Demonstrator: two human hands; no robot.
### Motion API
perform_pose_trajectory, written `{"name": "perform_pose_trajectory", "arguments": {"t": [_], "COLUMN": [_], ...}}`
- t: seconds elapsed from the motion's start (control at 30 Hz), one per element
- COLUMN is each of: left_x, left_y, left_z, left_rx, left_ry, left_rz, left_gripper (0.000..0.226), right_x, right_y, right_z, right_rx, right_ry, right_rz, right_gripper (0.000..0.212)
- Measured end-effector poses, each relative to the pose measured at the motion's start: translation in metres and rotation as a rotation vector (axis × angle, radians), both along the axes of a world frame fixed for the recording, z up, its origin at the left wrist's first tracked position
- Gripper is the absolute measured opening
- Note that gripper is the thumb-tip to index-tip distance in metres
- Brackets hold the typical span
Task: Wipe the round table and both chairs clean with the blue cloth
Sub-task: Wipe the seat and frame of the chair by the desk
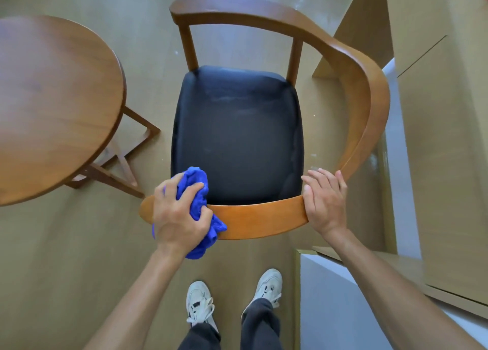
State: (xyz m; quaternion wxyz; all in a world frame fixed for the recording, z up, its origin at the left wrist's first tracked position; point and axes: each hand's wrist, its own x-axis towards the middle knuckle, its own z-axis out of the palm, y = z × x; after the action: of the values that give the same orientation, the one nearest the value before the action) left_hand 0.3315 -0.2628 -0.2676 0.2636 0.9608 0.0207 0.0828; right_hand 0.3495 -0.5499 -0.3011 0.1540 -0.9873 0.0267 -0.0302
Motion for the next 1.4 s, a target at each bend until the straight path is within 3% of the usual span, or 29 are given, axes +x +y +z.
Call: {"name": "perform_pose_trajectory", "arguments": {"t": [0.17,0.27,0.4,0.57,0.67,0.77,0.9,1.03,1.1,1.2,1.23,1.3,1.4], "left_x": [-0.015,-0.005,-0.007,0.003,0.007,0.002,-0.012,-0.013,-0.01,-0.009,-0.009,-0.006,0.011], "left_y": [-0.138,-0.161,-0.092,0.035,0.048,0.015,-0.062,-0.145,-0.164,-0.149,-0.135,-0.098,-0.042], "left_z": [0.001,-0.002,-0.004,0.002,0.001,-0.002,-0.008,0.004,0.01,0.021,0.023,0.021,0.008], "left_rx": [-0.073,-0.062,-0.078,0.023,0.03,0.046,0.004,-0.067,-0.129,-0.424,-0.493,-0.436,-0.044], "left_ry": [0.082,0.09,0.07,0.057,0.068,0.034,0.039,0.187,0.217,0.267,0.275,0.217,0.157], "left_rz": [-0.189,-0.239,-0.31,-0.173,-0.076,-0.019,-0.115,-0.064,-0.035,-0.026,-0.047,-0.076,-0.051], "left_gripper": [0.039,0.039,0.04,0.046,0.049,0.047,0.041,0.033,0.037,0.053,0.055,0.054,0.053], "right_x": [-0.001,0.001,-0.001,-0.001,-0.001,-0.001,-0.001,0.0,0.004,0.004,-0.001,-0.019,-0.039], "right_y": [-0.002,-0.004,-0.006,-0.005,-0.002,-0.001,0.0,-0.005,-0.005,0.015,0.03,0.065,0.114], "right_z": [0.002,0.003,0.003,0.006,0.007,0.008,0.01,0.01,0.013,0.037,0.044,0.051,0.052], "right_rx": [-0.051,-0.069,-0.013,0.022,0.023,0.029,0.029,0.013,0.087,0.499,0.552,0.346,-0.001], "right_ry": [-0.014,-0.045,0.018,0.05,0.053,0.046,0.087,0.141,0.18,0.167,0.169,0.164,0.176], "right_rz": [0.008,0.031,0.039,0.024,0.004,-0.023,-0.017,0.028,-0.008,-0.176,-0.193,-0.123,-0.086], "right_gripper": [0.044,0.044,0.042,0.035,0.035,0.039,0.05,0.038,0.031,0.028,0.031,0.049,0.07]}}
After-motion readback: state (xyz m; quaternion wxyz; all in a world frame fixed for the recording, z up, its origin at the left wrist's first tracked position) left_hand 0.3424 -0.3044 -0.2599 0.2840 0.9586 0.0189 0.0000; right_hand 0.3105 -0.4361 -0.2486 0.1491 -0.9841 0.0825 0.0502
